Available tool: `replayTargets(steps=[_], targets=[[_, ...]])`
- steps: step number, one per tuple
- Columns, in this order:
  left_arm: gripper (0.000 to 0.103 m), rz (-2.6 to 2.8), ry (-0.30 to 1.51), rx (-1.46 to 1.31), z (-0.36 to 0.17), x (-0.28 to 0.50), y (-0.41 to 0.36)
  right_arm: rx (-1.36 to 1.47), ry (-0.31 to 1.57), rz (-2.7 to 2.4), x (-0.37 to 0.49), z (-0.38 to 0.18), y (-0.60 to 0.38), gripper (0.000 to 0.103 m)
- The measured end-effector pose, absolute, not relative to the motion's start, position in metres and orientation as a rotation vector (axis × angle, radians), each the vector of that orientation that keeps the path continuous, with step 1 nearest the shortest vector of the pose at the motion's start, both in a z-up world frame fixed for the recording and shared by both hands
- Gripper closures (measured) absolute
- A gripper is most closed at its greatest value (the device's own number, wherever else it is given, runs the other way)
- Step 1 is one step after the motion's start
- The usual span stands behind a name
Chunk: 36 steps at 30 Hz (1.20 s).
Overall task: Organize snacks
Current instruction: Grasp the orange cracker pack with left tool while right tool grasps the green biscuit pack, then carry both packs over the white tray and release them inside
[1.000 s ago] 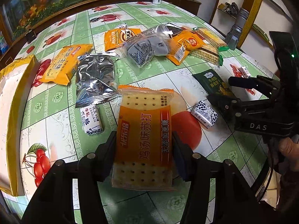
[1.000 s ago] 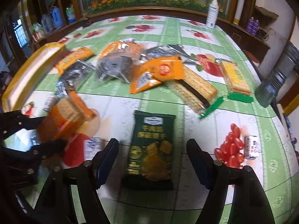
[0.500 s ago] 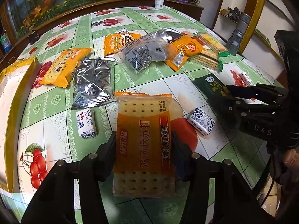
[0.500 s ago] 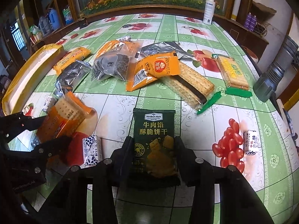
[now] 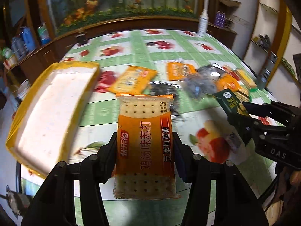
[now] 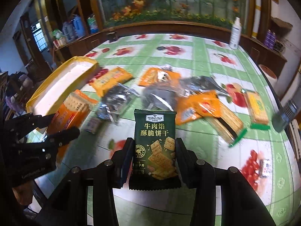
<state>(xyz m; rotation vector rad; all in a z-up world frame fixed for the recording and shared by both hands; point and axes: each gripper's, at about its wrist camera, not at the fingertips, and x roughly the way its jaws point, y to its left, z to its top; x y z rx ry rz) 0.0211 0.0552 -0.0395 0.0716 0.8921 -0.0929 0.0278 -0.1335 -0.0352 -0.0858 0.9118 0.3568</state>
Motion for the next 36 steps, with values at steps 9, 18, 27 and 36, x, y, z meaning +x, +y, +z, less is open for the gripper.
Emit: replayTargets(steps=[9, 18, 27, 36], targets=[[0.051, 0.006, 0.866, 0.024, -0.032, 0.012, 0.099, -0.15, 0.88, 0.47, 0.029, -0.023, -0.074, 0.058], [0.051, 0.069, 0.825, 0.01, -0.024, 0.007, 0.118, -0.17, 0.873, 0.535, 0.034, -0.017, -0.046, 0.058], [0.051, 0.163, 0.804, -0.032, -0.019, 0.011, 0.156, -0.214, 0.839, 0.625, 0.039, -0.008, 0.003, 0.058], [0.051, 0.287, 0.836, -0.202, -0.029, 0.05, 0.226, -0.127, 0.842, 0.791, 0.096, -0.006, 0.08, 0.058]])
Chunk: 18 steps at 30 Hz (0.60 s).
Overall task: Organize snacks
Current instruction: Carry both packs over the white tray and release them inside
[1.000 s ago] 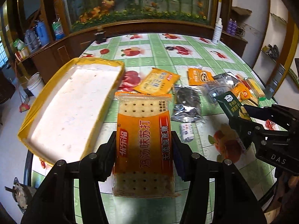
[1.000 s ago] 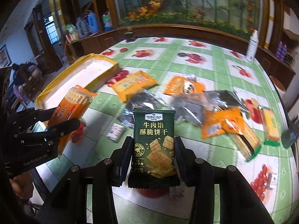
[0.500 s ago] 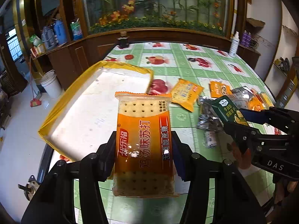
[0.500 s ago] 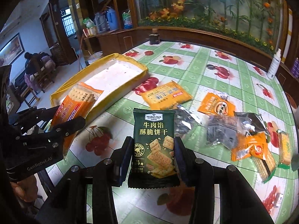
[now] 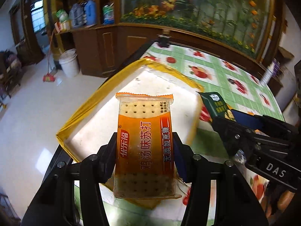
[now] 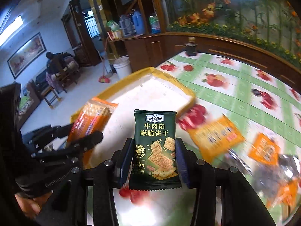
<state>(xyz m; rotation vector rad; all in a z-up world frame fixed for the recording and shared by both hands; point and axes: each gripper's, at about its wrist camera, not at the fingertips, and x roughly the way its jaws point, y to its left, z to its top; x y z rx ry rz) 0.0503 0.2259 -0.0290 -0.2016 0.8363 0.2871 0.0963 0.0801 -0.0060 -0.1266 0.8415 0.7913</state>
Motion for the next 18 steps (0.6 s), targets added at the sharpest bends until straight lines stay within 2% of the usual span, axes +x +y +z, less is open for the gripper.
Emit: replayTargets(steps=[7, 12, 15, 17, 18], targets=[[0.051, 0.366, 0.917, -0.235, -0.061, 0.075, 0.252, -0.146, 0.943, 0.811, 0.157, -0.047, 0.156, 0.058], [0.049, 0.404, 0.935, -0.181, -0.07, 0.078, 0.25, -0.191, 0.966, 0.82, 0.165, -0.068, 0.177, 0.055], [0.038, 0.426, 0.919, -0.144, -0.065, 0.075, 0.249, -0.208, 0.945, 0.812, 0.162, -0.064, 0.177, 0.054], [0.024, 0.431, 0.888, -0.138, -0.057, 0.069, 0.249, -0.209, 0.917, 0.801, 0.158, -0.056, 0.169, 0.051], [0.024, 0.428, 0.87, -0.142, -0.052, 0.065, 0.248, -0.203, 0.907, 0.798, 0.156, -0.051, 0.163, 0.049]])
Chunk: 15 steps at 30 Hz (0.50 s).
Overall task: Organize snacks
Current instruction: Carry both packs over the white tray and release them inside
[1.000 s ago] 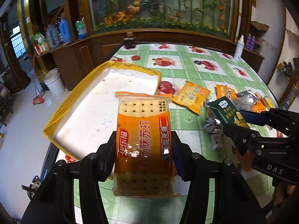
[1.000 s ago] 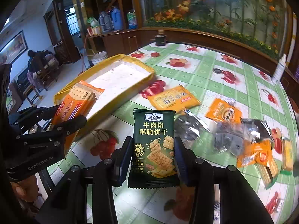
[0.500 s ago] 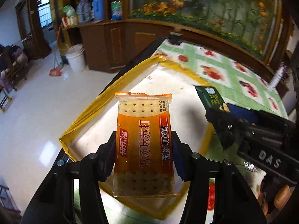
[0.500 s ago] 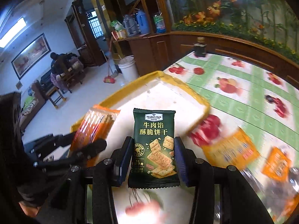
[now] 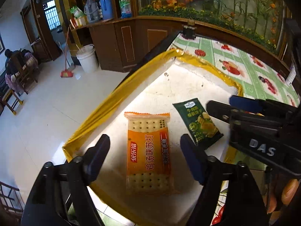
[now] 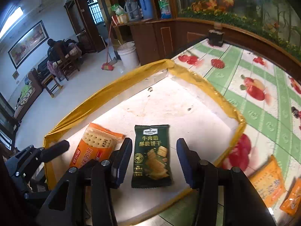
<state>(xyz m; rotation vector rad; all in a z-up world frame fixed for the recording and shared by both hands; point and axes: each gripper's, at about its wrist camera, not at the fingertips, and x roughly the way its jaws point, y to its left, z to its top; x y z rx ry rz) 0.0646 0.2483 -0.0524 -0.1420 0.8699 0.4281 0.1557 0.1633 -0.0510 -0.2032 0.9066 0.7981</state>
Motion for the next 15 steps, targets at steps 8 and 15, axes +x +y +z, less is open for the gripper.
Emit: replayTargets(steps=[8, 15], targets=[[0.024, 0.332, 0.807, -0.176, -0.032, 0.045, 0.222, -0.125, 0.82, 0.72, 0.123, -0.015, 0.074, 0.038], [0.024, 0.231, 0.829, -0.14, -0.033, 0.042, 0.176, -0.071, 0.811, 0.619, 0.094, -0.012, -0.011, 0.037]])
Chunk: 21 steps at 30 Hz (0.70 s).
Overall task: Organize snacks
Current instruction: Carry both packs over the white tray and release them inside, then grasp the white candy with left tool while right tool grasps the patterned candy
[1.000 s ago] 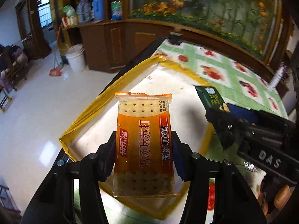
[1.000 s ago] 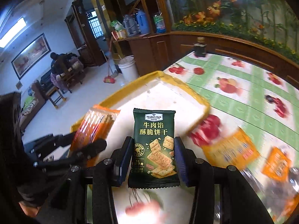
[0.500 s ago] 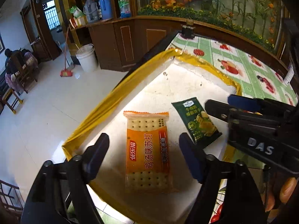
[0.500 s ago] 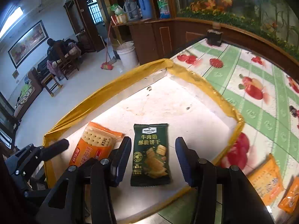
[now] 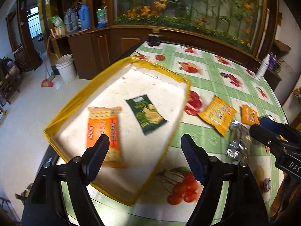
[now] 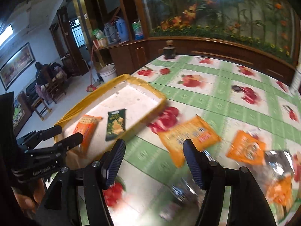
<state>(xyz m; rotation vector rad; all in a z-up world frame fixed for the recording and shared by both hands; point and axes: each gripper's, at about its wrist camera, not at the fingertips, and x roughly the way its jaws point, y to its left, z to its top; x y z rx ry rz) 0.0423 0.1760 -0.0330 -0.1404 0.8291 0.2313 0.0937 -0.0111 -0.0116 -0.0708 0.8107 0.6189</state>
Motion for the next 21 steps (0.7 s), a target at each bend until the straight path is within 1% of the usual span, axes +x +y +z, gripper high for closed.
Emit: replayTargets(steps=[11, 16, 21], targets=[[0.024, 0.033, 0.906, -0.071, -0.058, 0.043, 0.096, -0.008, 0.88, 0.407, 0.05, -0.044, -0.134, 0.037], [0.024, -0.033, 0.941, -0.048, -0.069, 0.044, 0.067, -0.021, 0.901, 0.364, 0.026, -0.059, -0.156, 0.037], [0.024, -0.071, 0.979, -0.051, -0.081, 0.05, 0.052, -0.054, 0.926, 0.378, 0.012, -0.072, -0.154, 0.039]])
